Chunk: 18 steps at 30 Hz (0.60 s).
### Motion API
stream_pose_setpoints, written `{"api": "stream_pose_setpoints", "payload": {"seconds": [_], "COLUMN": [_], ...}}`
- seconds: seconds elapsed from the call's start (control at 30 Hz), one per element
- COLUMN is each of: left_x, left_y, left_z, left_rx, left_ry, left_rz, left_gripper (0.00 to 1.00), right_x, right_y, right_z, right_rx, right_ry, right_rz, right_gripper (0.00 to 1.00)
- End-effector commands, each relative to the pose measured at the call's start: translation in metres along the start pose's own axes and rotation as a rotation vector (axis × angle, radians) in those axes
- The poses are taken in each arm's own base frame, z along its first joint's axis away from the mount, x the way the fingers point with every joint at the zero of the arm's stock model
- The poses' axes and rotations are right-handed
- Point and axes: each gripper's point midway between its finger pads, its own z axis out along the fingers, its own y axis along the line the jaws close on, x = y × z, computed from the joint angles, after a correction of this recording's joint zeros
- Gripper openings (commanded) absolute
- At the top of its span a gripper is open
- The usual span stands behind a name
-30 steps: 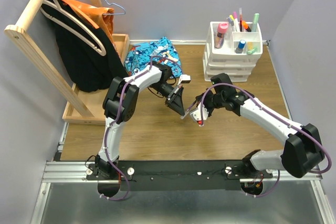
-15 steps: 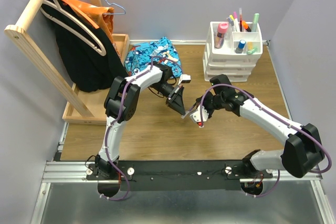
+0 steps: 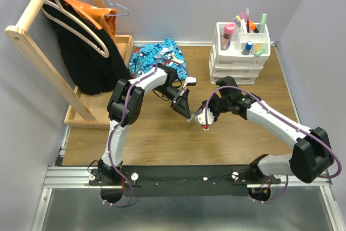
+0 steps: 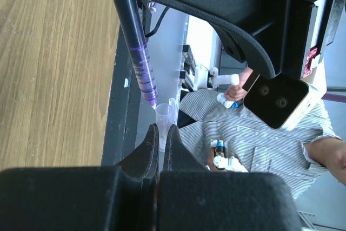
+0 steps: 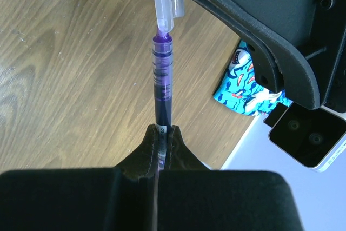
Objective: Sort the stationery into containers
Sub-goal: Close the pen cap on the pen.
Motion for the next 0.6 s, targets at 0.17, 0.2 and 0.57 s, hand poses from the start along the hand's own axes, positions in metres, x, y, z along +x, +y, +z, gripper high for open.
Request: {"api": "stream_pose_setpoints", "payload": {"seconds": [0.17,0.2,0.57], "left_x": [0.0082,0.0097,0.0035], "left_y": [-0.0104,-0.0101,-0.0063], "left_z": [-0.006,-0.0064,-0.0069], "left_rx": [0.011,0.01,0.018], "left_ry": [-0.01,-0.011,-0.019], "left_rz": [-0.048,-0.053,-0.054], "left_gripper": [0.0,0.0,0.0], "right_x": [0.0,-0.001,-0.006], "right_y": [-0.0094,-0.0096,-0.008], "right_z": [-0.0041,-0.0038,-0.0045], "right_rx": [0.012,0.013,0.007], "right_ry": [0.01,0.006,-0.019], "right_rz": [0.016,0.022,0.008], "right_gripper": [0.01,0.0,0.01]}}
